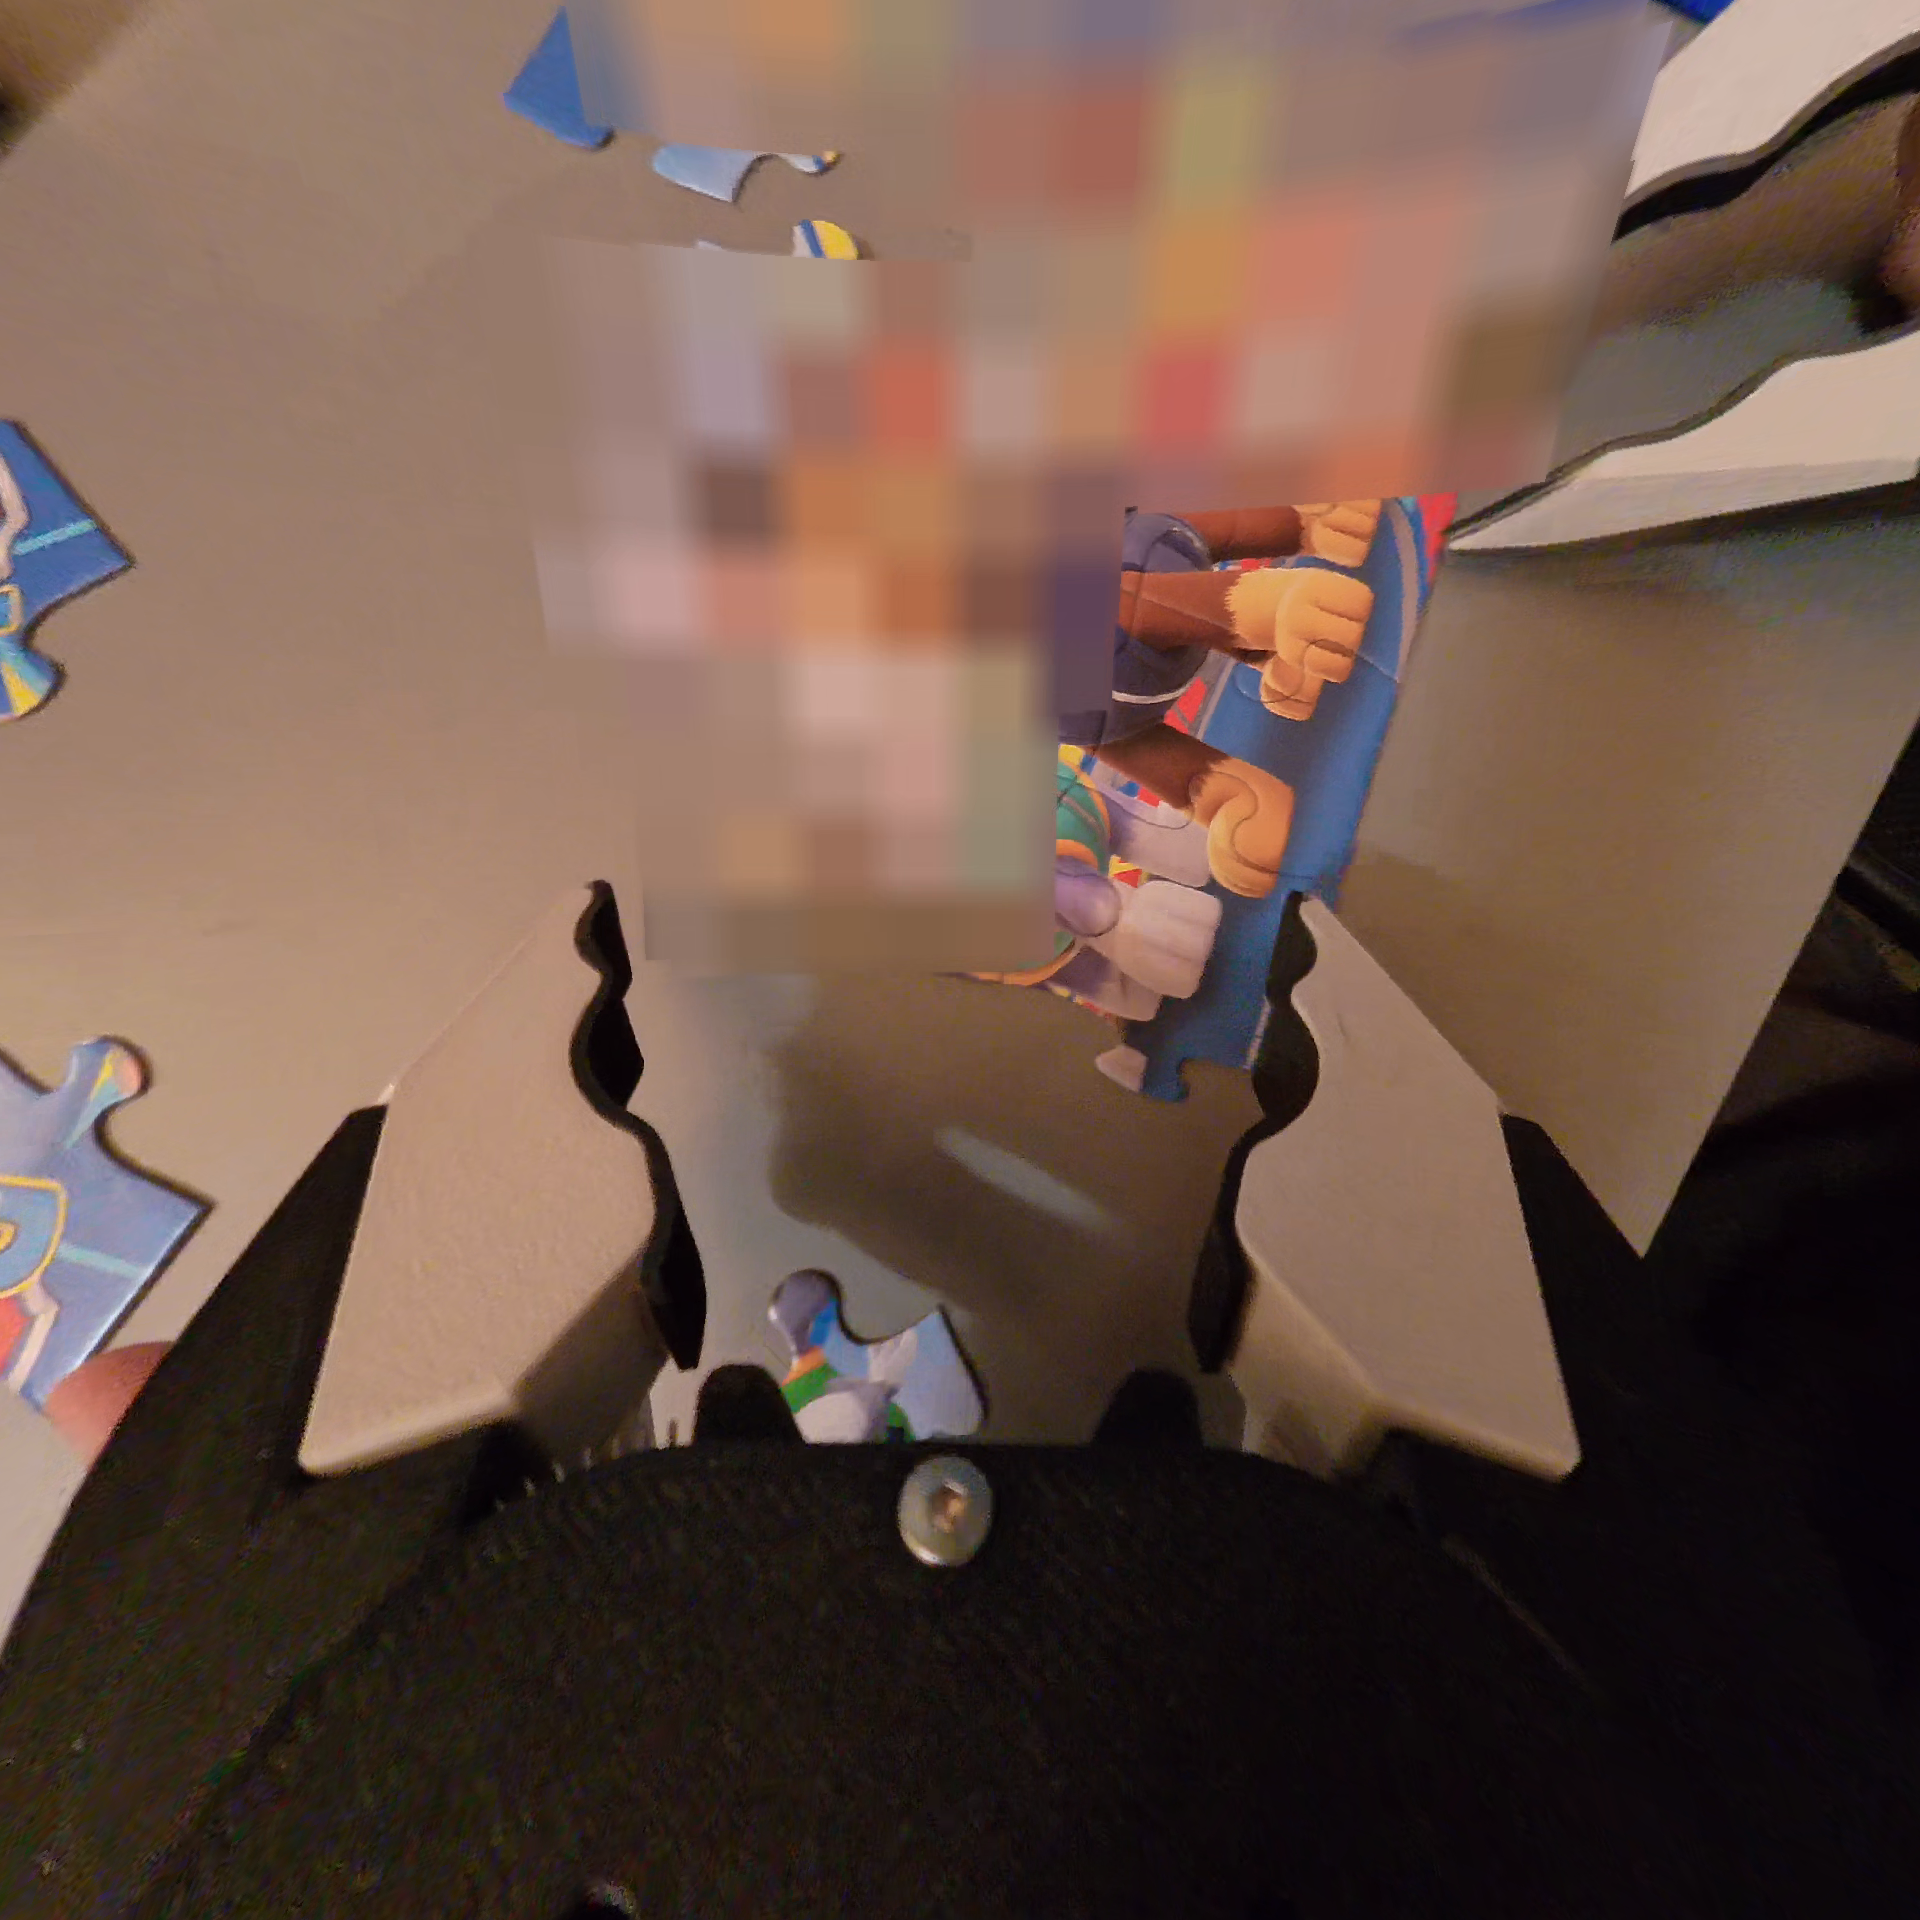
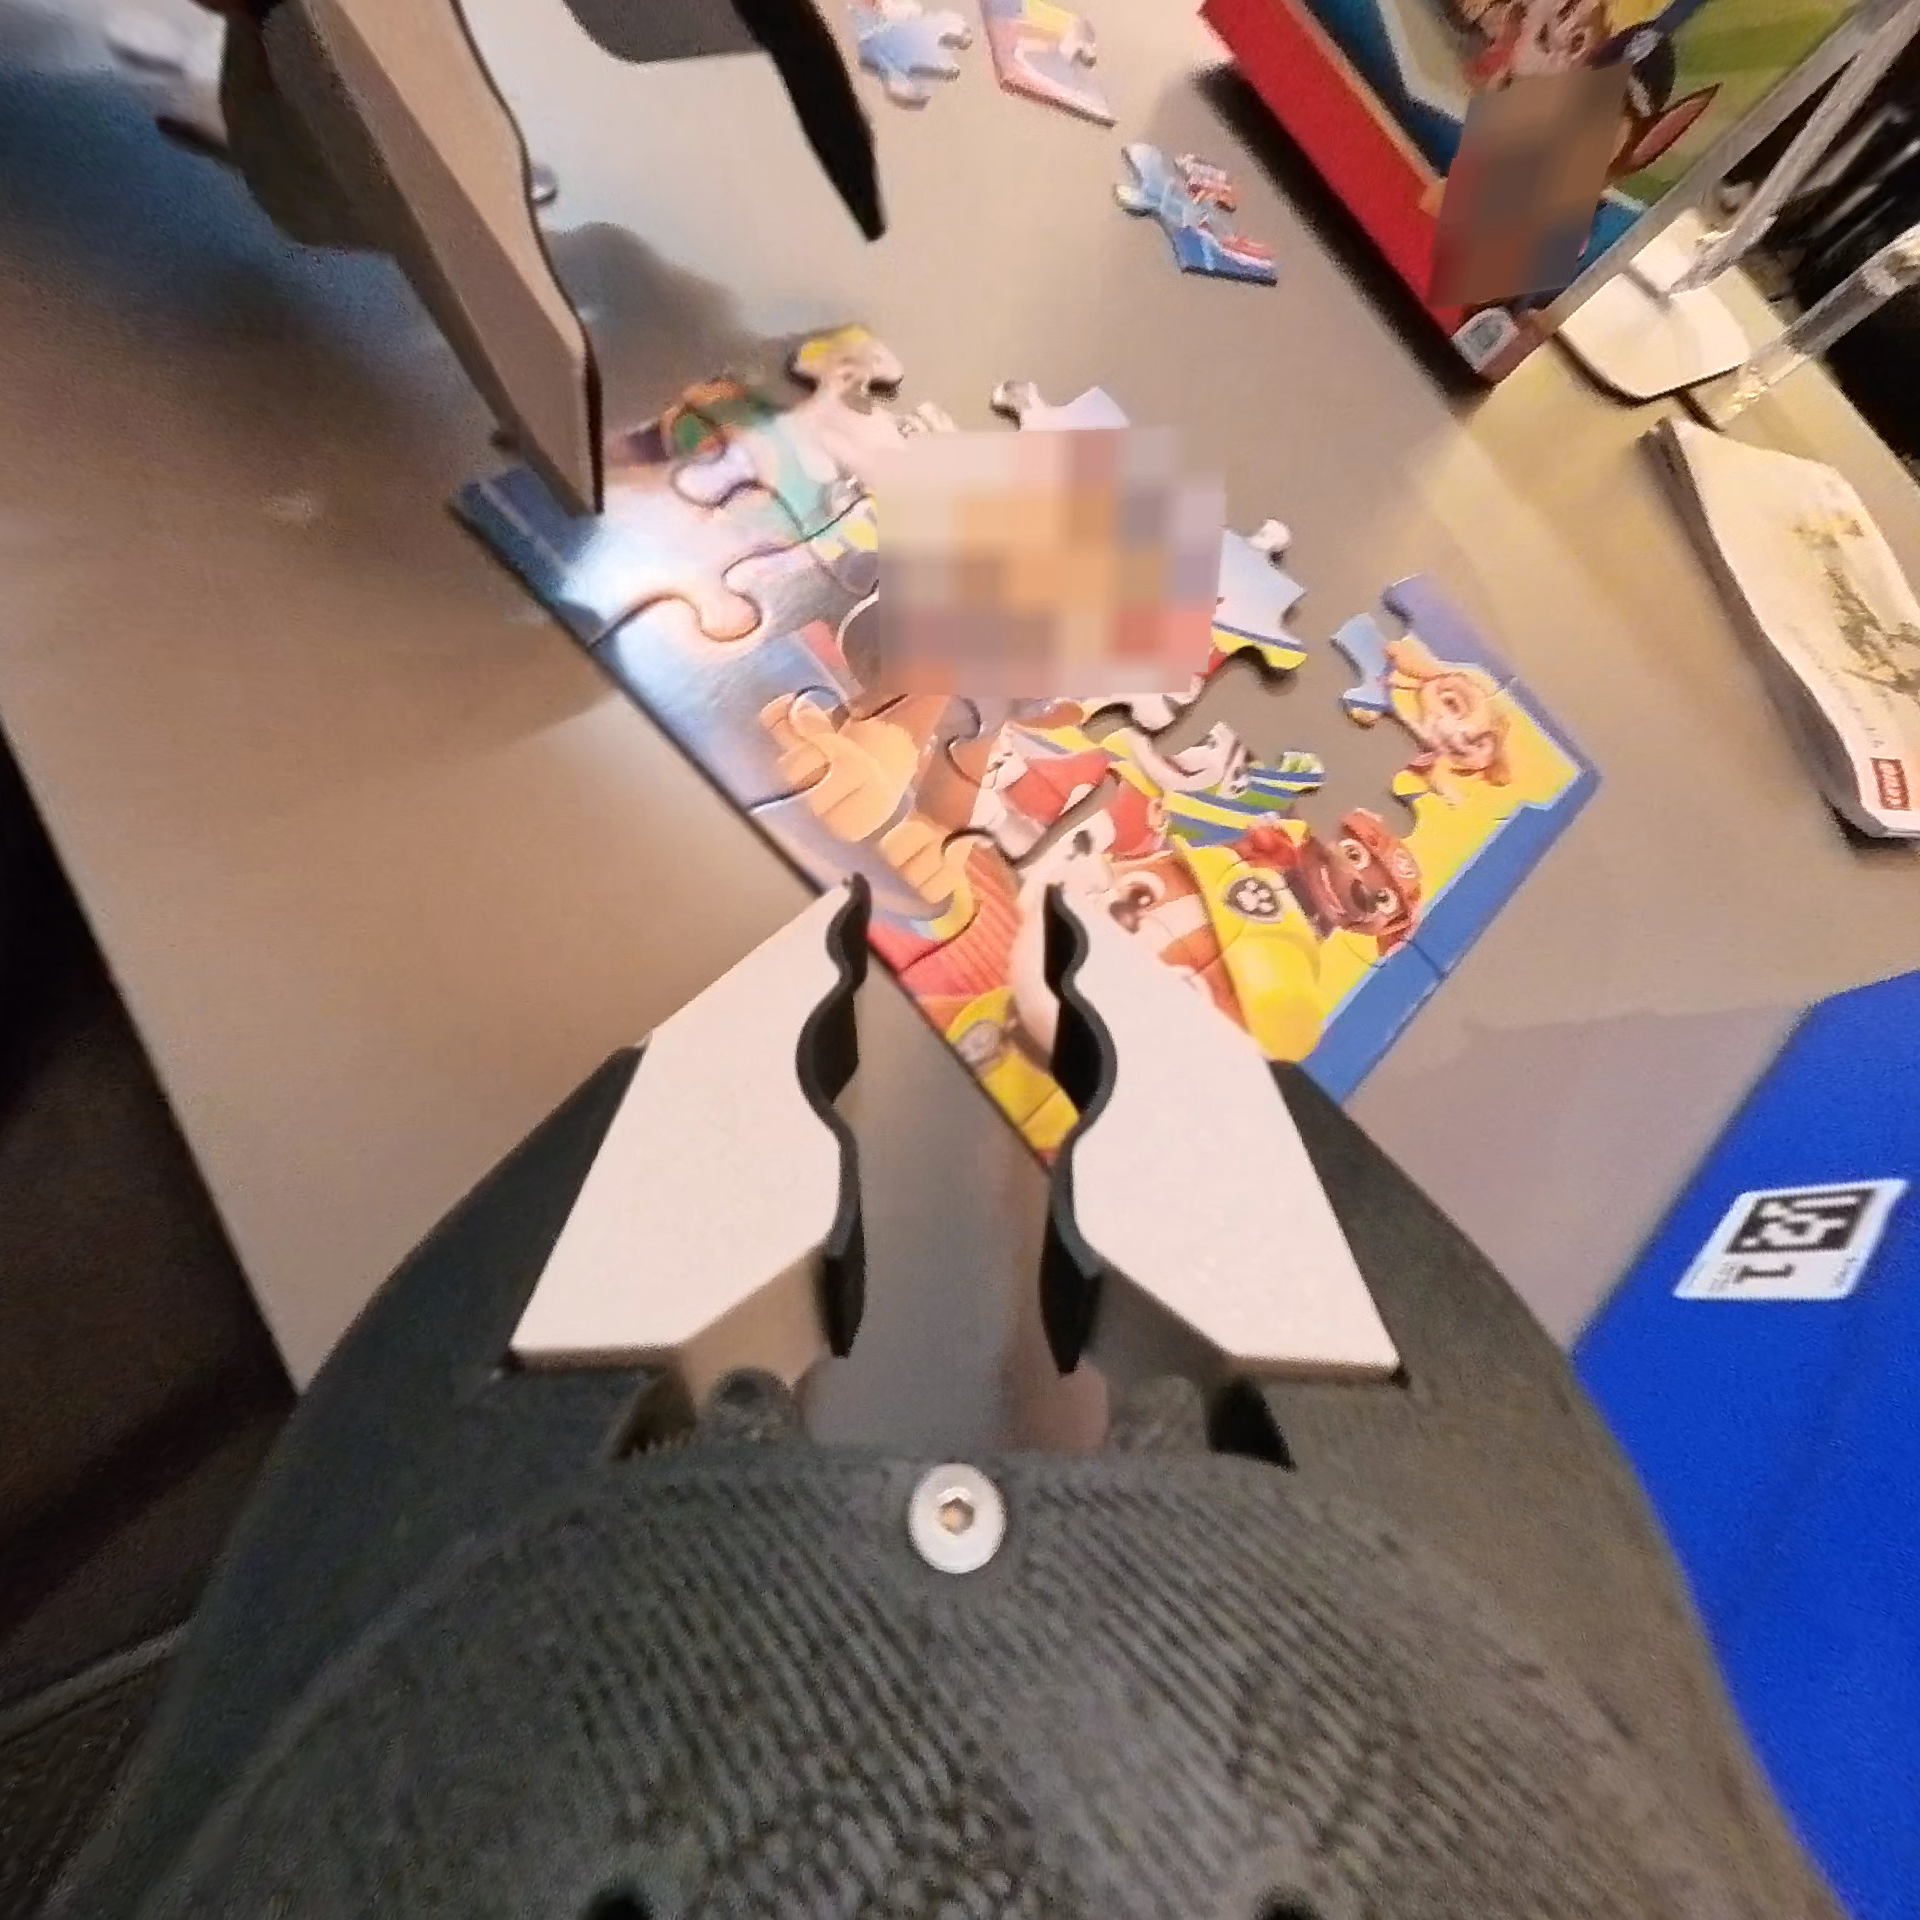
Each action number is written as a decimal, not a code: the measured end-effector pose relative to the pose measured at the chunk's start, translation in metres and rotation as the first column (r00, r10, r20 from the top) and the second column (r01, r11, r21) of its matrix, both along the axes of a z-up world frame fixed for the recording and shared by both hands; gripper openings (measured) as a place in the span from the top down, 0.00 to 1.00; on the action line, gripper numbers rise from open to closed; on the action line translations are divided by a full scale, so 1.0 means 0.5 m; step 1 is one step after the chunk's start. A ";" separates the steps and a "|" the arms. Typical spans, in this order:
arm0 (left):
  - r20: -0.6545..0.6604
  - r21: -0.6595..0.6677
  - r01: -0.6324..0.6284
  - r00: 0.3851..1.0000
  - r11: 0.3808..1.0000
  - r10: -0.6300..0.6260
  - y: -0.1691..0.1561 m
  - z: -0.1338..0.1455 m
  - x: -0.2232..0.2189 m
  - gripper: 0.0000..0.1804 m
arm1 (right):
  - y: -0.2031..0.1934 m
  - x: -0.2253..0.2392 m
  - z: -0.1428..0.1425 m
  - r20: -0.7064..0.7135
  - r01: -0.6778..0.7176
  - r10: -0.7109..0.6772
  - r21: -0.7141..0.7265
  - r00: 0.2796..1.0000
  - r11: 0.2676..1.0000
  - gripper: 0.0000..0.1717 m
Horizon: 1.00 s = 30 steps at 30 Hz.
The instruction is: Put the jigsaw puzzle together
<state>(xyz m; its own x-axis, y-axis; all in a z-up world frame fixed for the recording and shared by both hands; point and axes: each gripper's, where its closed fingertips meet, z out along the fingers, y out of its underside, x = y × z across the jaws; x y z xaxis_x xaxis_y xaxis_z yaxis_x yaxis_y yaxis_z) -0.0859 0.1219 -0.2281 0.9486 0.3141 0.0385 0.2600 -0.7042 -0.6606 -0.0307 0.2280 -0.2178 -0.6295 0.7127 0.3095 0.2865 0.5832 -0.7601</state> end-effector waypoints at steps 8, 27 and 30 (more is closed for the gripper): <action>0.103 0.062 -0.091 0.991 0.994 0.084 -0.022 0.022 -0.057 0.76 | 0.042 -0.123 0.076 -0.160 0.097 -0.103 -0.043 0.982 0.994 0.84; 0.005 -0.055 -0.061 0.998 0.997 0.061 -0.021 -0.016 -0.066 0.80 | 0.140 -0.043 0.000 0.126 0.518 -0.503 -0.170 0.855 0.838 0.69; 0.006 -0.044 -0.057 0.998 0.997 0.058 -0.014 -0.016 -0.069 0.80 | 0.139 -0.042 -0.020 0.211 0.529 -0.493 -0.177 0.844 0.830 0.65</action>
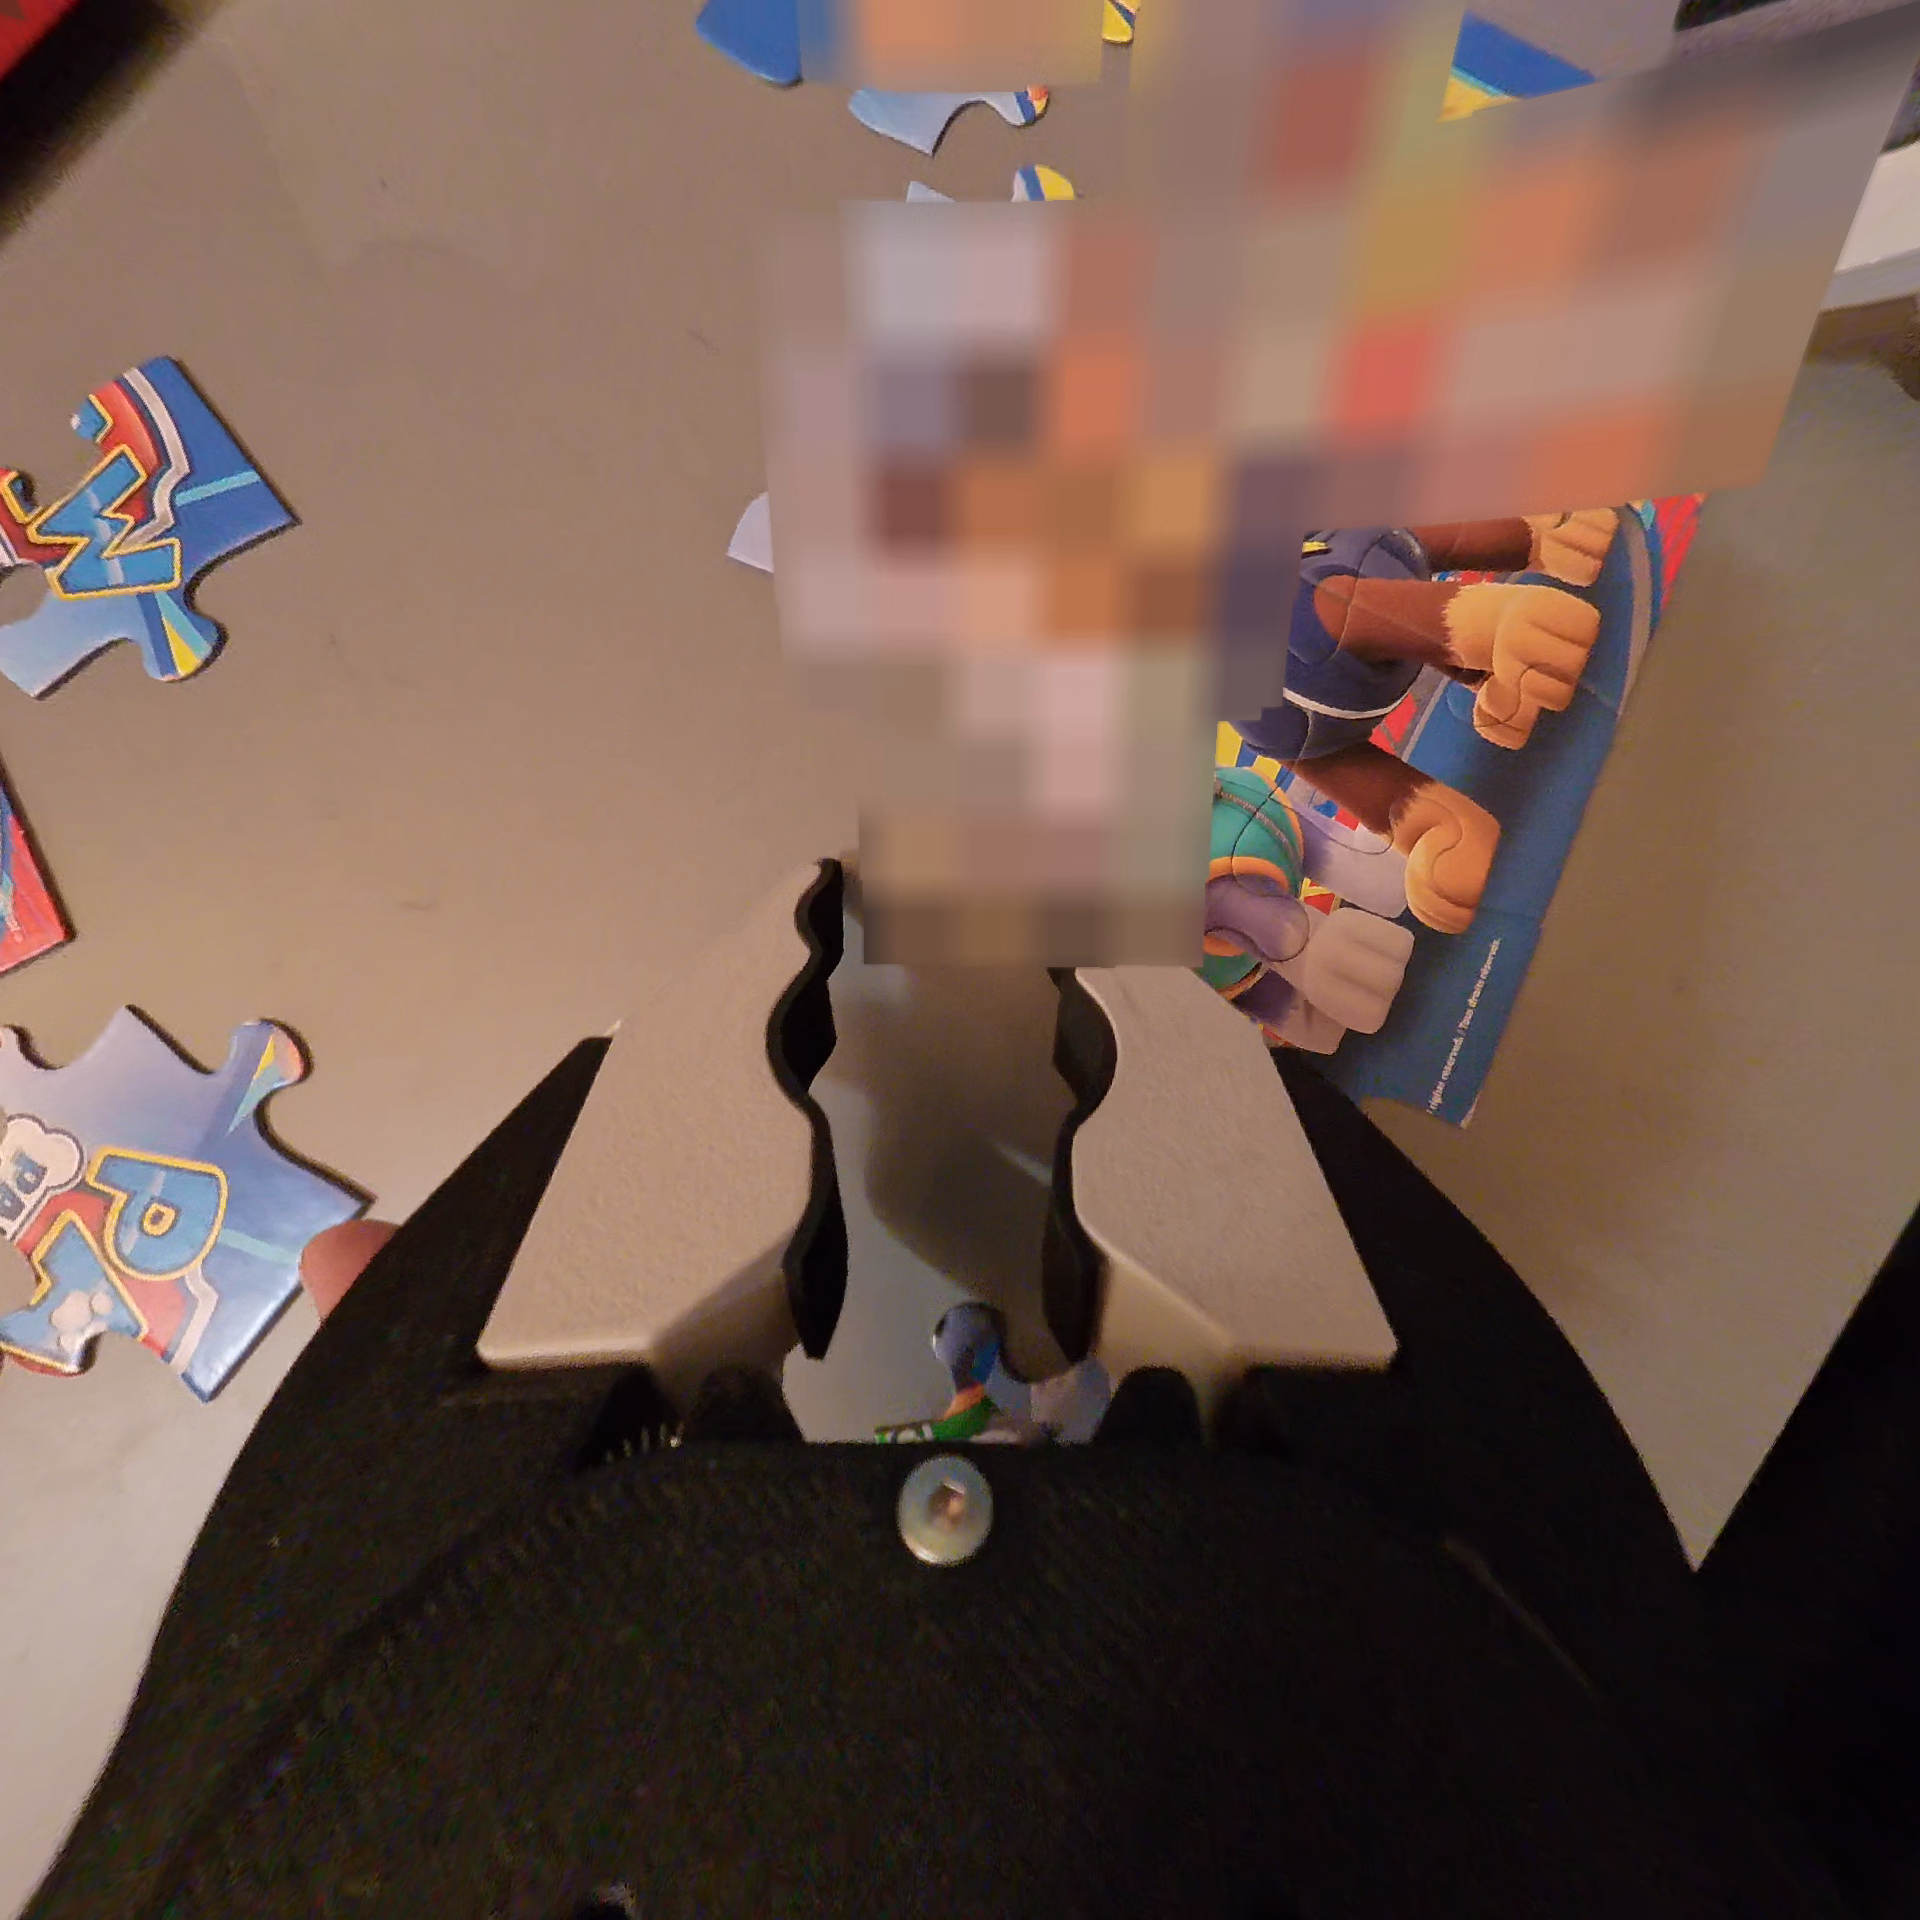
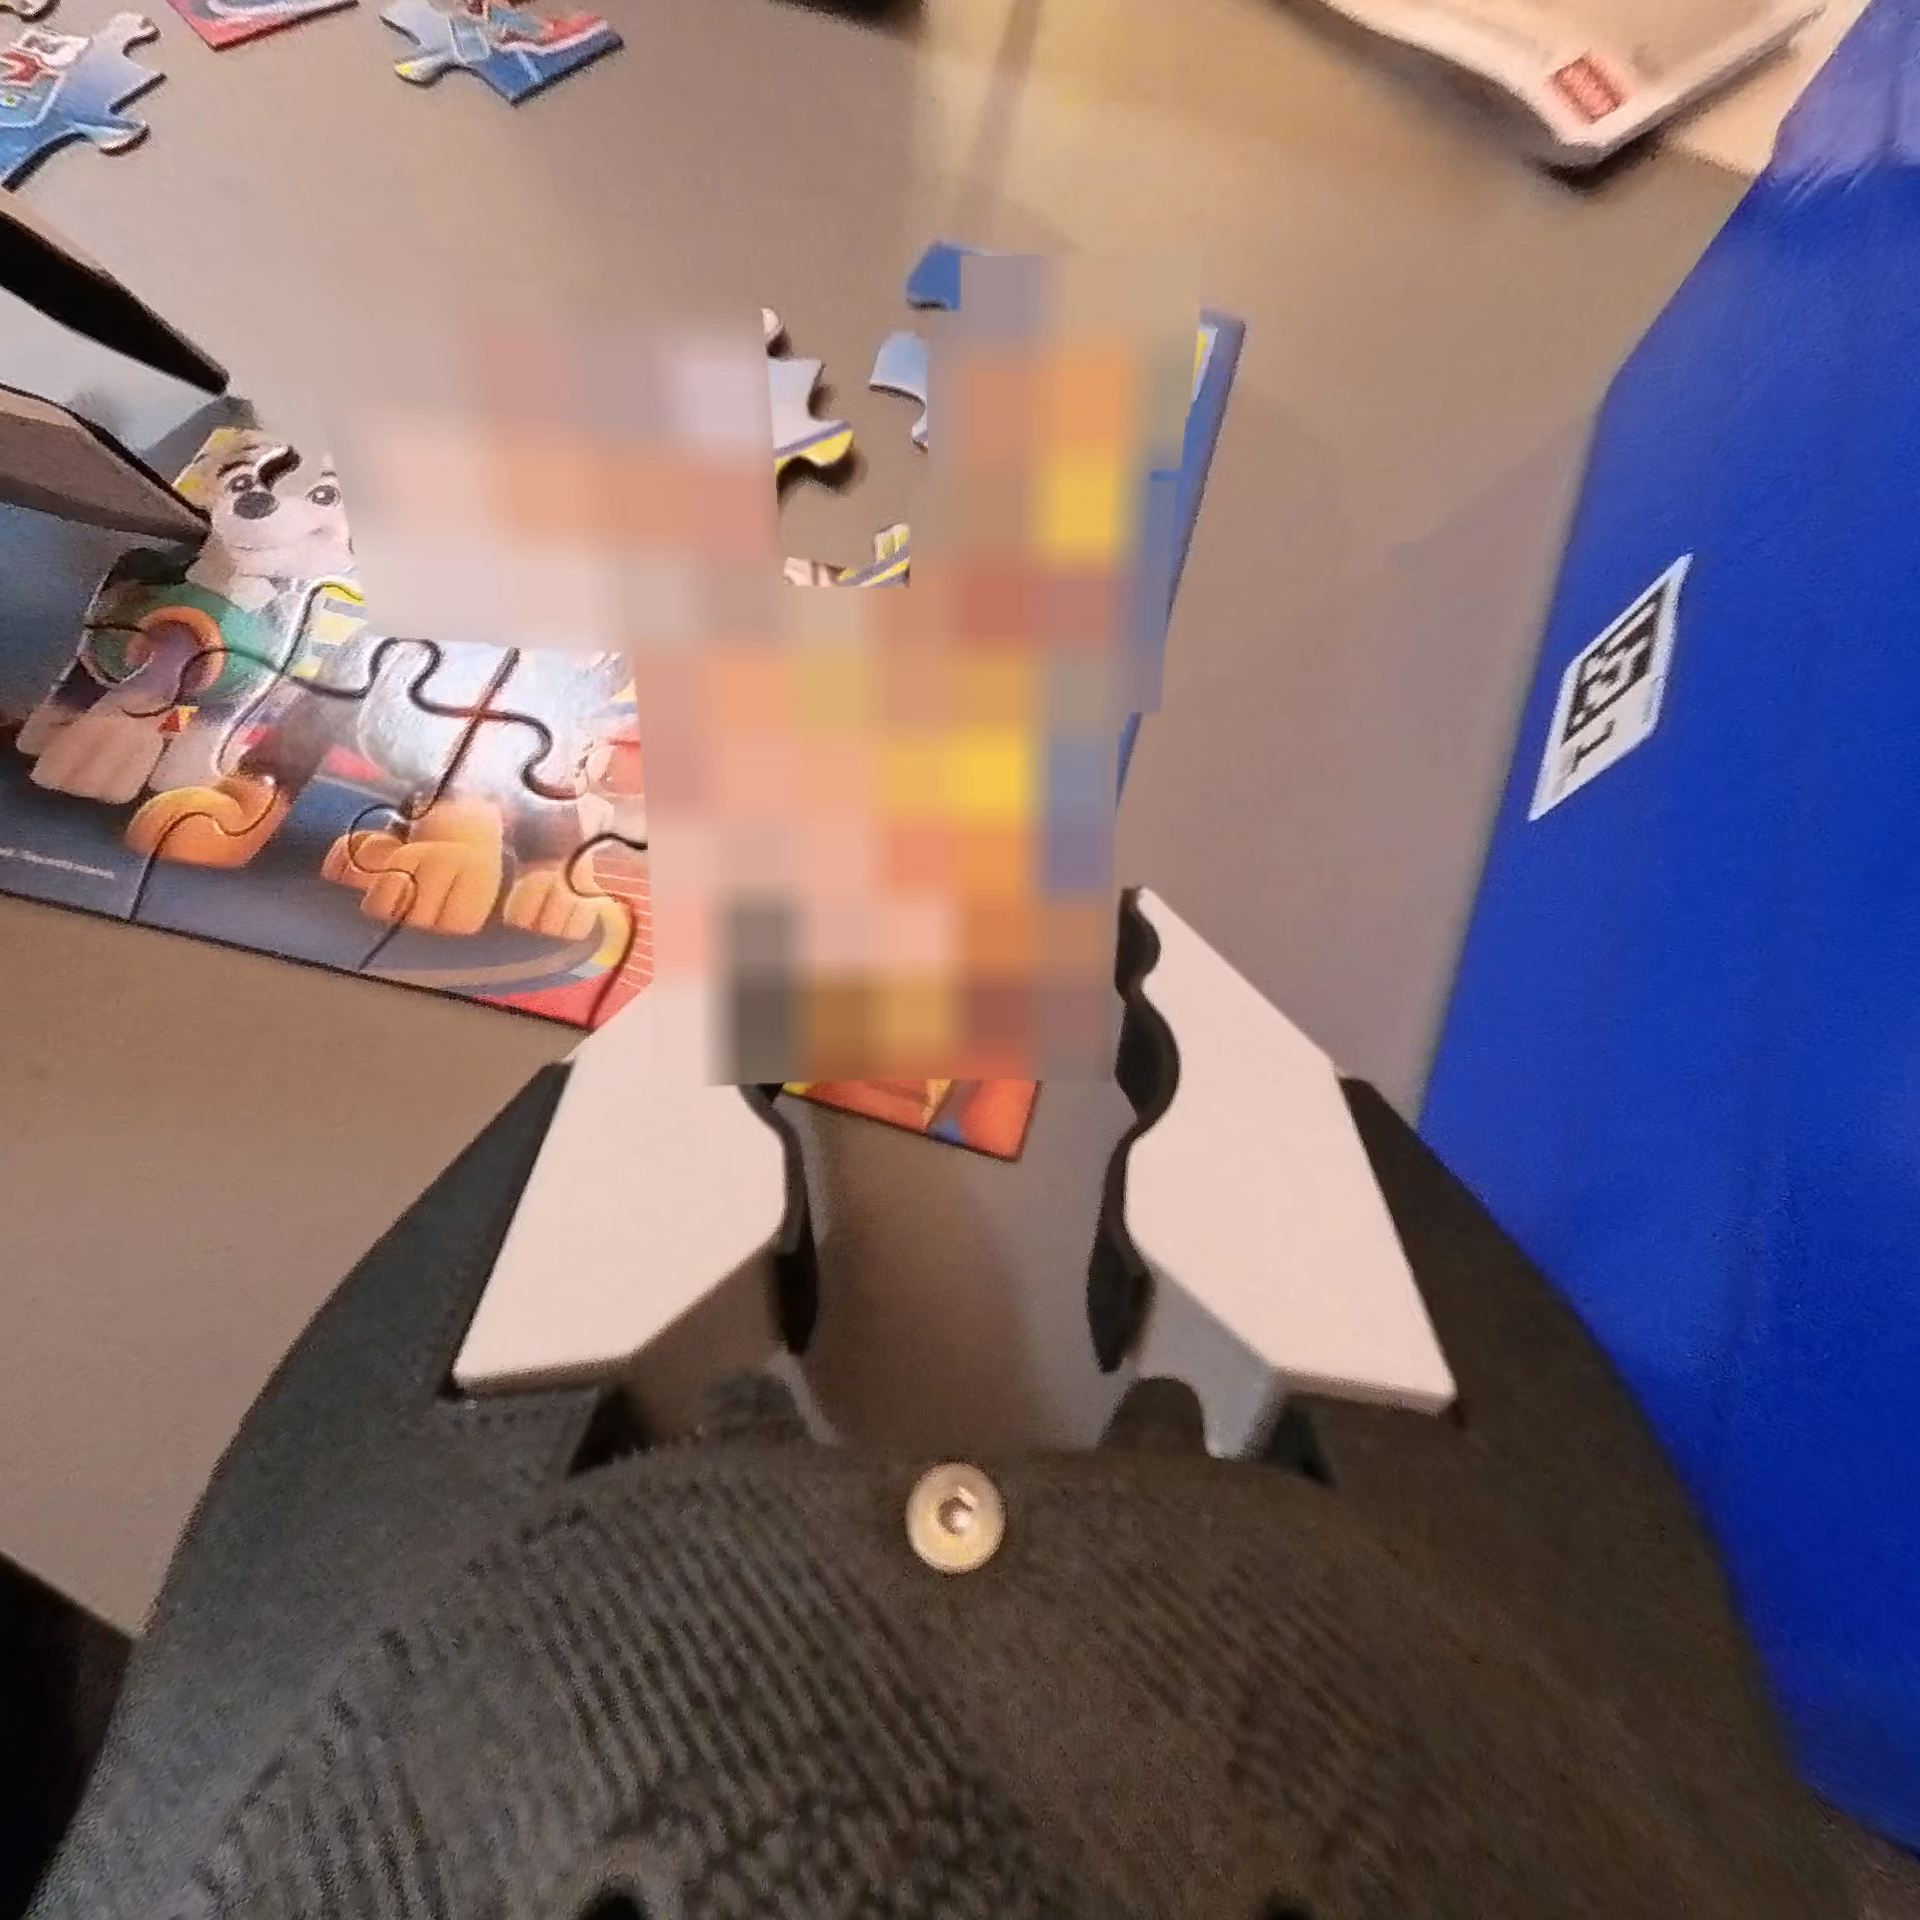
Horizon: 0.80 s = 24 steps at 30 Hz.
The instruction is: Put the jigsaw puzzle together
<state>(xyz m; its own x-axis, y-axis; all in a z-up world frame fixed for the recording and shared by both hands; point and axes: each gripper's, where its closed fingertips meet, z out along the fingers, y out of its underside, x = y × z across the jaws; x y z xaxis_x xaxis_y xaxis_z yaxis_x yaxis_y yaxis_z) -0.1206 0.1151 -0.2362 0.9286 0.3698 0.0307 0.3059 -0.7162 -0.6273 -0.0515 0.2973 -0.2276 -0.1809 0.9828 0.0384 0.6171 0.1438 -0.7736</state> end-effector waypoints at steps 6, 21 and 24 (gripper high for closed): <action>-0.006 -0.004 0.001 1.000 1.000 -0.001 0.008 0.000 -0.006 0.78 | -0.009 -0.001 -0.008 0.028 -0.016 0.016 -0.005 0.999 1.000 0.63; -0.010 -0.007 -0.039 0.999 0.999 0.039 -0.013 0.000 -0.010 0.77 | -0.062 -0.009 0.013 -0.035 -0.117 0.116 -0.016 0.993 0.993 0.71; -0.016 -0.011 -0.041 0.999 0.999 0.041 -0.013 0.001 -0.011 0.77 | -0.088 -0.015 0.006 -0.004 -0.160 0.160 -0.046 0.987 0.986 0.80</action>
